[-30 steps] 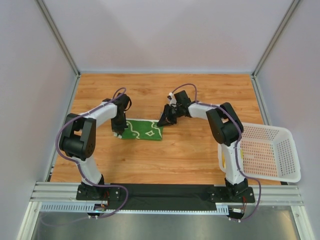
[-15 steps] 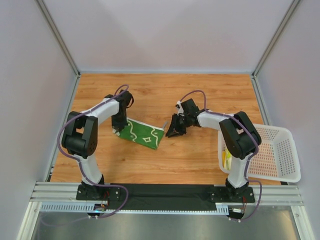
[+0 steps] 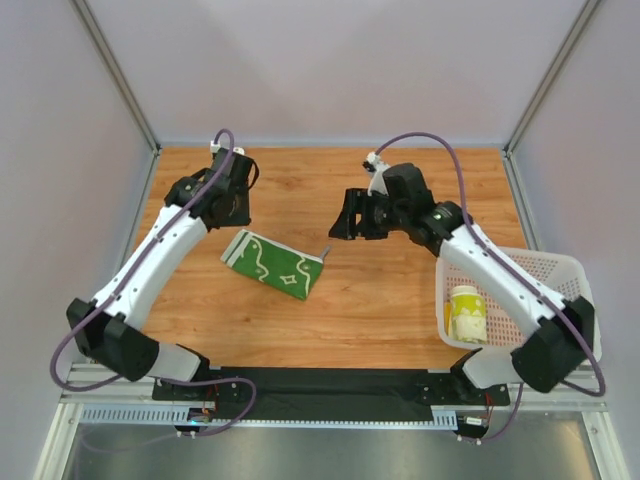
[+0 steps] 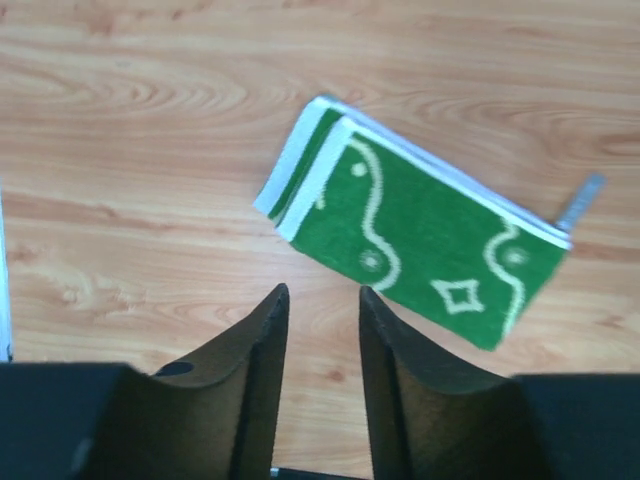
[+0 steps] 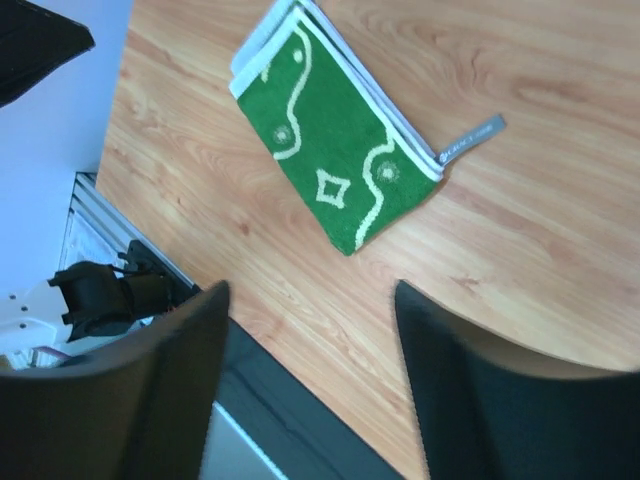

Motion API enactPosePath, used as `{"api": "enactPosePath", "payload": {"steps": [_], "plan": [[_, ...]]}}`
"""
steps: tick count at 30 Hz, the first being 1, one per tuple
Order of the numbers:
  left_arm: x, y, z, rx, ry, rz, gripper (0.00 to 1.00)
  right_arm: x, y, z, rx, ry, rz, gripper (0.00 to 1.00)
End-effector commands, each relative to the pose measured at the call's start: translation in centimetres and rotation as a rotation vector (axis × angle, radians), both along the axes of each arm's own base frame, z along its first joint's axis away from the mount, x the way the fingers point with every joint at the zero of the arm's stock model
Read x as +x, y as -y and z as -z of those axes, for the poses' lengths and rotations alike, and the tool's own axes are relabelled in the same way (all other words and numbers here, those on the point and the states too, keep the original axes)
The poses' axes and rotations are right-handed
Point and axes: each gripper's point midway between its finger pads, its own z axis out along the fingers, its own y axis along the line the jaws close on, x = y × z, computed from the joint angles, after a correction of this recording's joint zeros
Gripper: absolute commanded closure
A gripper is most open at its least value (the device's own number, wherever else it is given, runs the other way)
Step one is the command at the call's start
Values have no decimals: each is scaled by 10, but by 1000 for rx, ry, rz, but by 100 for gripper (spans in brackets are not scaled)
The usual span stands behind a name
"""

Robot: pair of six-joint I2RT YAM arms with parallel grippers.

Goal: Roll the towels

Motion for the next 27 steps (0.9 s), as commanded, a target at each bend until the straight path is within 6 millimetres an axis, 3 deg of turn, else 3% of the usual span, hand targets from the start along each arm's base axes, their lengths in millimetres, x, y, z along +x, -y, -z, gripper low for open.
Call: {"api": "enactPosePath", "payload": {"steps": [1,2,4,5,6,9,10,12,16,18,22,25,27], "plan": [[-22,6,-44,-14,107,66,57,-13,20,-21,1,123,25,28],[-23,10,-51,-45,143,82,48,-22,27,-23,19,151,30,22],[-27,17,-64,-138,266,122,31,-22,28,-28,54,197,42,4],[-31,16,-47,-144,262,124,8,-25,30,-25,55,193,46,2],[-30,22,-63,-205,353,144,6,-27,31,-24,55,186,45,1],[-39,26,-62,-267,429,179,3,-33,33,-17,58,158,54,0],[-43,25,-45,-271,420,183,4,-34,35,-16,55,156,60,0],[-49,24,-59,-331,530,175,4,-40,42,-17,55,171,71,0],[-65,27,-41,-349,459,188,7,-49,54,-16,36,190,87,0],[-75,40,-33,-335,436,236,11,-55,58,-13,21,182,74,0],[-95,66,-18,-289,397,323,10,-65,67,-4,-6,161,79,1],[-109,86,2,-240,288,409,11,-72,73,0,-12,155,93,2],[-114,98,17,-182,262,445,17,-75,77,1,-13,146,109,2]]}}
